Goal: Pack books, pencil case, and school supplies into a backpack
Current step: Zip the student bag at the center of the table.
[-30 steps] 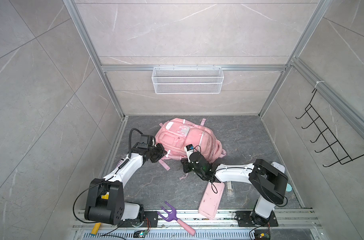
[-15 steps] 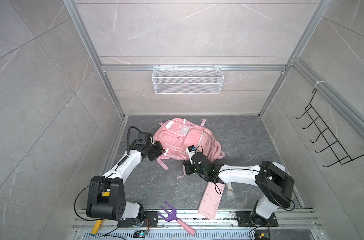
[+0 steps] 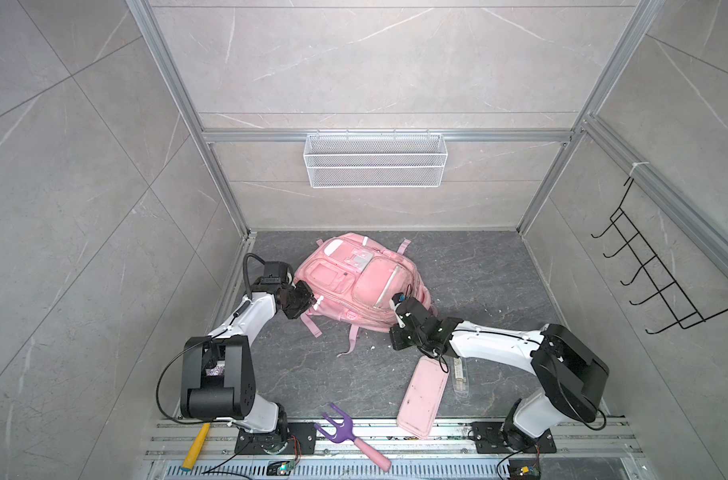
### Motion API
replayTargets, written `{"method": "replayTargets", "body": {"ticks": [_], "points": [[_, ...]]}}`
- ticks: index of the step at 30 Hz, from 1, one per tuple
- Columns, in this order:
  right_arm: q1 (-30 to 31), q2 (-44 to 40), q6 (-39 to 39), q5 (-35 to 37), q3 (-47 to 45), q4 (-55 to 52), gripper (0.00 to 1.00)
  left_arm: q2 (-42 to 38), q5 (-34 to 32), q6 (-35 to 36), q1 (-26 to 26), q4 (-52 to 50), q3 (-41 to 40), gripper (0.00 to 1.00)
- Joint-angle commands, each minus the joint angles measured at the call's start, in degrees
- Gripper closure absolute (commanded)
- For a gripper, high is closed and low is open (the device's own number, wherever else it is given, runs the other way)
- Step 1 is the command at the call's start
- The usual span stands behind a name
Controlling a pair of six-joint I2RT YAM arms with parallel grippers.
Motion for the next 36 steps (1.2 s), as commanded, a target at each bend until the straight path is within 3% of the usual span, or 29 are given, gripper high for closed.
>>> {"method": "replayTargets", "body": {"ticks": [1, 8, 12, 14, 15, 17, 18, 19, 21, 27, 36], "points": [[-2.86, -2.13, -2.46, 2.22, -1.23, -9.54, 1.00, 2.28, -4.70, -1.57, 1.37, 7.43, 4.18, 1.00], [-2.60, 0.73, -4.00, -1.66, 1.60, -12.02, 1.00, 10.77, -5.44, -1.89, 1.35, 7.66, 12.23, 1.00], [0.28, 3.77, -3.45, -5.22, 4.57, -10.84, 1.00, 18.91, 1.27, 1.88, 0.76, 4.24, 22.83, 1.00], [1.77, 5.66, -2.95, -7.13, 6.55, -10.24, 1.00, 21.91, 2.47, 4.12, -0.41, 0.68, 27.44, 0.95], [2.51, 6.76, -2.56, -8.03, 7.75, -9.87, 1.00, 22.33, 2.35, 4.91, -1.09, -0.43, 28.43, 0.89], [3.90, 8.59, -1.82, -9.39, 10.08, -9.18, 1.00, 21.22, 0.68, 5.71, -2.65, -1.04, 27.59, 0.67], [4.56, 9.67, -1.38, -9.86, 11.39, -8.94, 1.00, 19.99, -0.38, 6.05, -3.46, -1.09, 26.23, 0.54], [5.09, 10.72, -1.04, -10.56, 12.46, -8.78, 1.00, 18.60, -1.38, 6.45, -4.25, -1.21, 24.66, 0.32], [6.20, 12.45, -0.81, -11.23, 14.53, -8.24, 1.00, 15.09, -2.59, 7.70, -6.61, -1.16, 21.19, 0.22], [7.52, 16.43, -1.33, -12.27, 20.10, -9.83, 1.00, 2.67, -6.04, 7.78, -13.83, -2.82, 9.37, 0.23], [7.60, 17.24, -1.30, -12.60, 21.39, -10.86, 1.00, -9.53, -7.08, 5.60, -16.50, -7.59, -3.95, 0.31]]}}
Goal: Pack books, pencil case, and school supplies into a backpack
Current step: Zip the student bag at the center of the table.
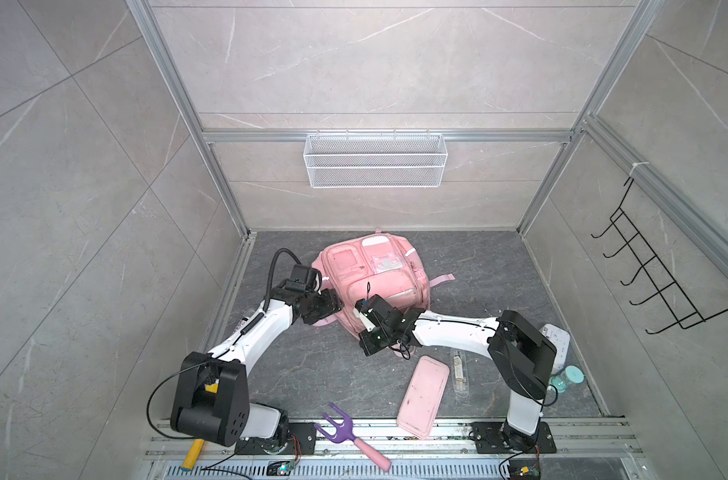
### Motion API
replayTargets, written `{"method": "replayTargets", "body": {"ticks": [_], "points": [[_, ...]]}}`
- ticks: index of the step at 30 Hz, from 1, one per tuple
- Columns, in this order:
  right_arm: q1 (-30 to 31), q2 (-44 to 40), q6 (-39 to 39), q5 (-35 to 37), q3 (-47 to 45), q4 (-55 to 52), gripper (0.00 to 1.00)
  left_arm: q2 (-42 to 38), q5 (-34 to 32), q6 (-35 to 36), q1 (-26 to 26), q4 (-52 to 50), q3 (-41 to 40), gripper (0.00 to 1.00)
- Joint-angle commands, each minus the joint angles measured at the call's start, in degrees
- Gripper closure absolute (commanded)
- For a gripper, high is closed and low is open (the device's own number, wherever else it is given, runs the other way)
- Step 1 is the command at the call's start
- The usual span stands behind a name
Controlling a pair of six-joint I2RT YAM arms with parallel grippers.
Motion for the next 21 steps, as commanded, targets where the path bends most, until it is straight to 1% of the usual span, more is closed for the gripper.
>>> {"method": "replayTargets", "body": {"ticks": [1, 7, 14, 16, 19, 20, 21], "points": [[0.35, 0.92, 0.58, -1.66, 0.88, -0.68, 1.00, -1.71, -0.72, -0.96, -1.44, -1.84, -2.73, 0.31], [0.57, 0.16, 1.24, -2.56, 0.25, 0.08, 1.00, 1.10, 1.15, -4.66, -3.92, 5.35, -6.46, 0.33], [1.65, -0.67, 1.34, -3.18, 0.84, -0.55, 1.00, 6.84, 2.75, -7.15, -5.05, 12.36, -6.31, 0.36], [1.92, -0.77, 1.24, -2.94, 1.12, -1.06, 1.00, 8.33, 3.49, -7.41, -5.13, 14.13, -5.86, 0.39], [2.11, -1.20, 1.07, -2.45, 1.47, -1.89, 1.00, 10.21, 3.04, -6.56, -5.13, 13.22, -4.17, 0.47], [2.15, -1.57, 0.98, -2.18, 1.48, -2.17, 1.00, 10.60, 2.56, -6.09, -5.13, 12.70, -3.70, 0.50], [2.12, -1.93, 0.89, -1.97, 1.46, -2.35, 1.00, 10.88, 2.20, -5.83, -5.09, 12.36, -3.34, 0.56]]}}
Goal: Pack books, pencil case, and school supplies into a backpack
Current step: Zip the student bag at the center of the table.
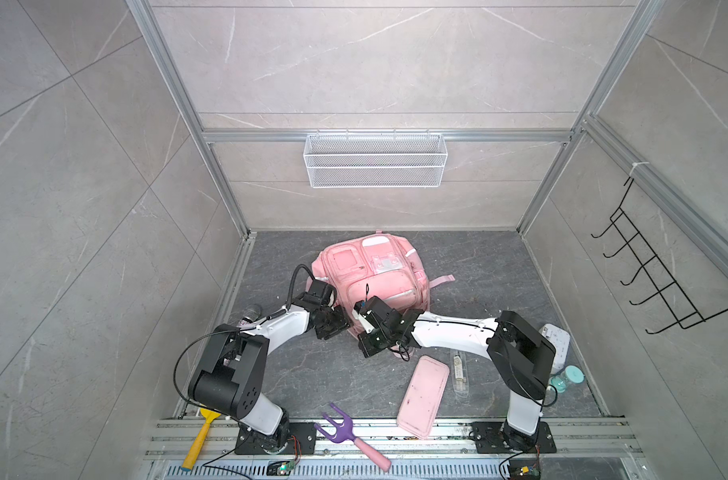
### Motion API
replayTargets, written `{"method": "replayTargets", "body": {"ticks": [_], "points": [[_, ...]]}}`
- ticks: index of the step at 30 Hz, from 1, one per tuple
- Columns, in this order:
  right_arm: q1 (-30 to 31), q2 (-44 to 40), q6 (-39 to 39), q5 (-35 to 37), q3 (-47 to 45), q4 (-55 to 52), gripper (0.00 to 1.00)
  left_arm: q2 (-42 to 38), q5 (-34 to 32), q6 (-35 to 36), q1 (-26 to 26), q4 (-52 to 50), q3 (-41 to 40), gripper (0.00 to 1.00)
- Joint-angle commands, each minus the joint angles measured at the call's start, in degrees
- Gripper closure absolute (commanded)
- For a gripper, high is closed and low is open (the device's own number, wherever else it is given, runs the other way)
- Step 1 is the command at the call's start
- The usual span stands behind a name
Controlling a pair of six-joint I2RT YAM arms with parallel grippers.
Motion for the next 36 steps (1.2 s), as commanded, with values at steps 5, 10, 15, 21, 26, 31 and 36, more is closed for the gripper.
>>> {"method": "replayTargets", "body": {"ticks": [5, 10, 15, 21, 26, 31, 36], "points": [[1.40, -3.31, 0.13, -0.57, 1.20, -4.09, 1.00, 1.49, -2.38, 2.08, 0.11, -0.65, 4.96, 0.91], [1.27, -5.49, -0.61, 0.59, -1.10, -6.06, 1.00, 1.88, -3.72, 2.85, 3.07, -1.16, 6.92, 1.00], [0.68, -8.86, -1.89, 3.31, -3.05, -9.43, 1.00, 2.88, -4.51, 3.57, 7.12, -1.00, 8.80, 1.00], [-2.24, -13.39, -2.54, 5.49, -6.46, -11.51, 1.00, 3.35, -4.67, 4.51, 13.31, -0.94, 10.00, 1.00], [-8.33, -15.62, -3.59, 5.21, -10.01, -11.79, 1.00, 6.04, -3.80, 4.52, 15.76, -0.51, 13.07, 1.00], [-11.25, -14.81, -5.05, 6.05, -10.15, -11.82, 1.00, 9.69, -3.44, 4.07, 15.87, -0.32, 17.10, 1.00], [-9.50, -12.36, -4.00, 2.91, -7.59, -9.91, 1.00, 13.93, 0.38, 3.82, 15.82, -0.41, 21.95, 1.00]]}}
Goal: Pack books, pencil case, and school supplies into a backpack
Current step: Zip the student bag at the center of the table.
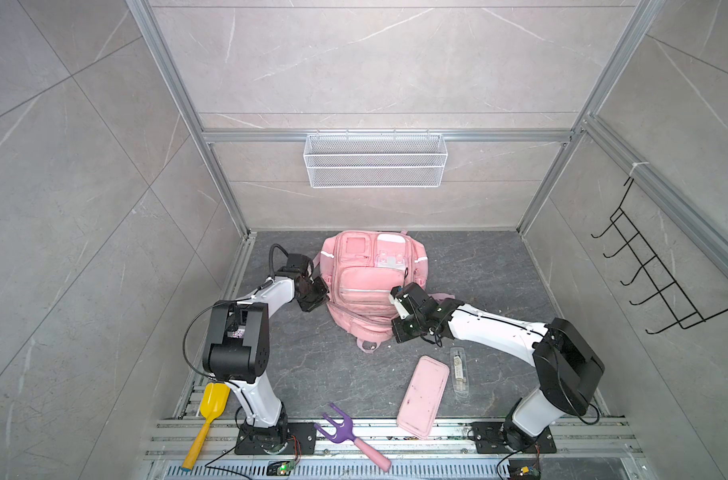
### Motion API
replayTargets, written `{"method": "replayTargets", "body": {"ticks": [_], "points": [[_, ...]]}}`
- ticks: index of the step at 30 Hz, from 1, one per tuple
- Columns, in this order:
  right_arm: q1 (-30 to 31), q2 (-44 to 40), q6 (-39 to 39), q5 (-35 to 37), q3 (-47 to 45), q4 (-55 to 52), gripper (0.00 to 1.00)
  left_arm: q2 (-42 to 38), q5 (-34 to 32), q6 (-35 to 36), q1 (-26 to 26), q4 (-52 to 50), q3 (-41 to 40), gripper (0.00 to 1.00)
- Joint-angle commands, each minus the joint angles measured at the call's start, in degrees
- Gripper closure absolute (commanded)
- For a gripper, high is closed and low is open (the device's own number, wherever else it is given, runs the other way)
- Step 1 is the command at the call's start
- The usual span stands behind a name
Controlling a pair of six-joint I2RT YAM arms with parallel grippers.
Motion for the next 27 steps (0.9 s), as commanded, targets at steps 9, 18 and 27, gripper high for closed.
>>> {"method": "replayTargets", "body": {"ticks": [9, 18, 27], "points": [[7.07, 6.61, 1.40, -2.29, 8.81, -2.12, 1.00, -5.74, -1.22, 2.52, 0.78, 0.89, 0.19, 0.56], [9.65, 10.98, 1.06, -5.37, 16.18, -2.30, 1.00, -19.02, 0.39, 3.42, -0.63, -5.90, -9.53, 0.54], [10.90, 16.81, 0.79, -7.74, 24.81, -3.09, 1.00, -24.51, -0.41, 0.78, -6.43, -9.06, -13.03, 0.51]]}}
